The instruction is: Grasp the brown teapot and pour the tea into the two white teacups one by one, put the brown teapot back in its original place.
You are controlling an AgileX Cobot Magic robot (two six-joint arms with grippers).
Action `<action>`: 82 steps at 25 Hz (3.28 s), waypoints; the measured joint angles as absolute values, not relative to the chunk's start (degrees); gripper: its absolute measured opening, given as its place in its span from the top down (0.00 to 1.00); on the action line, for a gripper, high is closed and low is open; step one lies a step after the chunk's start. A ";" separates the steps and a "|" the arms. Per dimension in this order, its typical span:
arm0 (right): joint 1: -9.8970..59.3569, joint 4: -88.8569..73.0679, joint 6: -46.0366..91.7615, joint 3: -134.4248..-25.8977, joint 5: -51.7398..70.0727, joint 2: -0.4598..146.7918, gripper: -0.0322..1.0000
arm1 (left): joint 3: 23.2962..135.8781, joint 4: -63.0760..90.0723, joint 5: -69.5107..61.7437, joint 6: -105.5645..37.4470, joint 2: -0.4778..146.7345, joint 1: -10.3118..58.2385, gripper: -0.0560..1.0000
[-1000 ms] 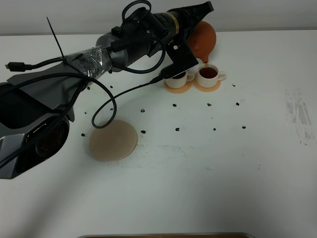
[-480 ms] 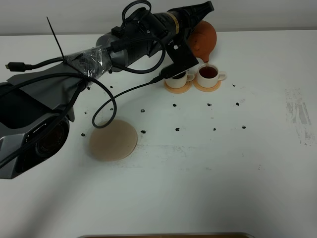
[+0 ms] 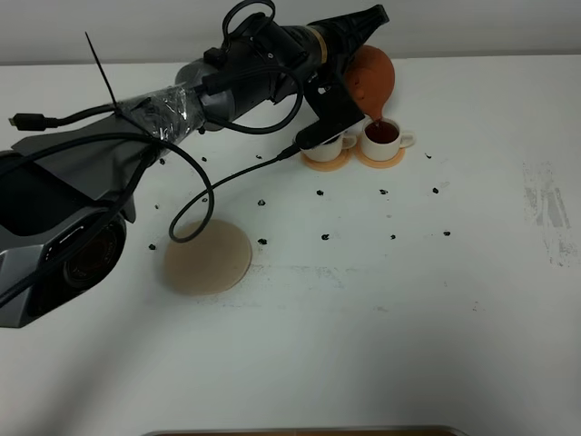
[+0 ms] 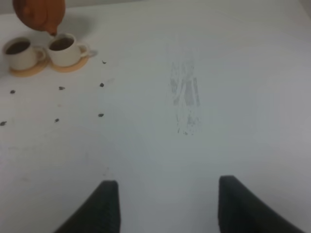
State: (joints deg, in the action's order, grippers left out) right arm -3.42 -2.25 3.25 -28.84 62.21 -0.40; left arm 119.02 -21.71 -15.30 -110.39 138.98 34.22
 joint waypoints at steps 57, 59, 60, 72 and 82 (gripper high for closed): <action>-3.42 -2.25 3.25 -28.84 62.21 -0.40 0.51 | 94.59 10.72 -35.39 -49.30 127.43 34.47 0.83; -3.42 -2.25 3.25 -28.84 62.21 -0.40 0.51 | 94.59 10.72 -36.60 -48.31 125.86 34.47 0.83; -3.42 -2.25 3.25 -28.84 62.21 -0.40 0.51 | 94.31 10.72 -36.81 -47.82 124.69 34.47 0.83; -3.42 -2.25 3.25 -28.84 62.21 -0.40 0.51 | 66.52 10.96 -31.01 -35.56 100.02 30.98 0.83; -3.42 -2.25 3.25 -28.84 62.21 -0.40 0.51 | 49.93 10.79 -27.75 -17.31 91.41 24.97 0.83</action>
